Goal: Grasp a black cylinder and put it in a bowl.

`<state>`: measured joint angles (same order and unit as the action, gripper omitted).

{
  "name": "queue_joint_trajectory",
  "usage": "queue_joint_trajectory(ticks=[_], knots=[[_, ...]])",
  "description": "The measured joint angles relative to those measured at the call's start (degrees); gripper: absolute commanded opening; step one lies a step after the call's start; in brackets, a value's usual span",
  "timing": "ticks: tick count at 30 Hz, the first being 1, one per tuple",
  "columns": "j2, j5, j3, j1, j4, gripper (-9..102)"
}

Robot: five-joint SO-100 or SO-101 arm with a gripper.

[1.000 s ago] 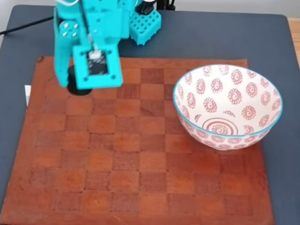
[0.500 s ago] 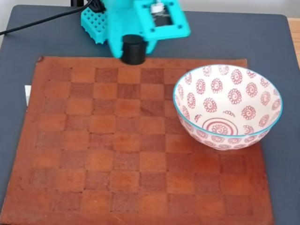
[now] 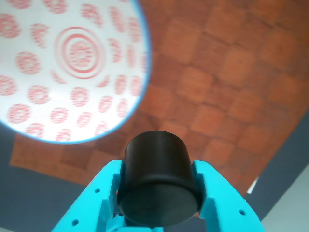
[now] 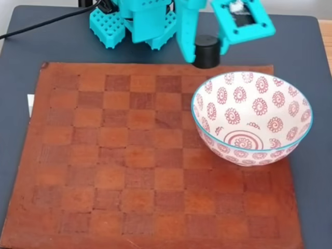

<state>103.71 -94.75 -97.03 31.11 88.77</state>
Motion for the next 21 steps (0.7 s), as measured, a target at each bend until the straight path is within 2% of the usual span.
queue_joint_trajectory(ticks=[14, 21], knots=[[-26.46, -0.35, 22.24, 5.27, 0.09, 13], [-31.82, -0.35, 22.41, 5.45, 0.09, 25]])
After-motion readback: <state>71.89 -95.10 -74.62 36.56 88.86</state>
